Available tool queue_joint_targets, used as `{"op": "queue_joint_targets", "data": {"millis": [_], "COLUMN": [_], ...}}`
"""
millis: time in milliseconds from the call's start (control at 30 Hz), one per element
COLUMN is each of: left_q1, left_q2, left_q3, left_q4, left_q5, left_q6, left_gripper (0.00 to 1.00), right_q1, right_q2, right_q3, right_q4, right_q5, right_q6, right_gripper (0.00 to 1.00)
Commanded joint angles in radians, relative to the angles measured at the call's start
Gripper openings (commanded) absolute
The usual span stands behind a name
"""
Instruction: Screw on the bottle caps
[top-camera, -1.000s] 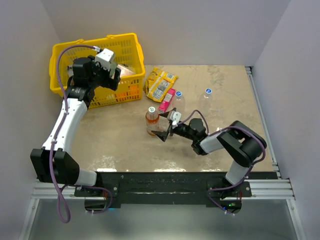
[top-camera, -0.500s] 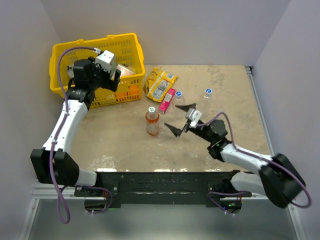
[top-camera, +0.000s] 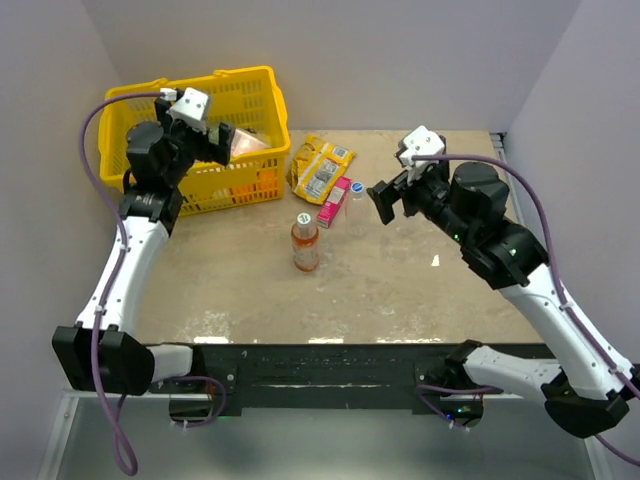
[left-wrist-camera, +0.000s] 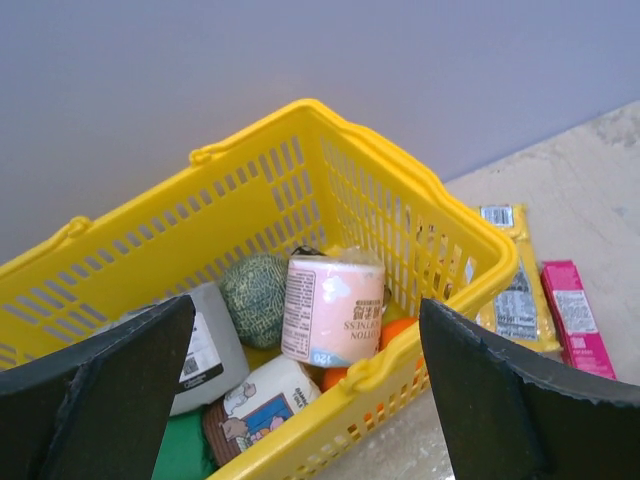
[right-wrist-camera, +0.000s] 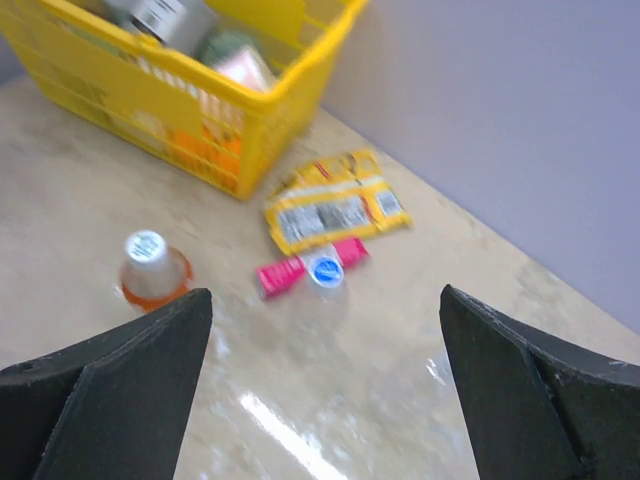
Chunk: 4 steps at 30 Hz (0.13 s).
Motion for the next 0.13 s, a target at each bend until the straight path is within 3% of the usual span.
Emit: {"op": "queue_joint_targets", "data": {"millis": [0, 100], "left_q1": [0.020, 0.027], "left_q2": [-0.040, -0.046], "left_q3": [-0.013, -0.005], "left_q4": [0.137, 0.153], "left_q5": [0.014, 0.024], "left_q6": [-0.095, -0.124], "left_gripper": [1.00, 1.00], "right_q1": [0.001, 0.002], "right_q2": [-0.006, 0.050], "right_q3": [0.124, 0.221], "right_q4": [-0.261, -0.275], "right_q5": [0.230, 0.320], "right_q6": [-0.072, -0.045], "right_gripper": [0.99, 0.99]}}
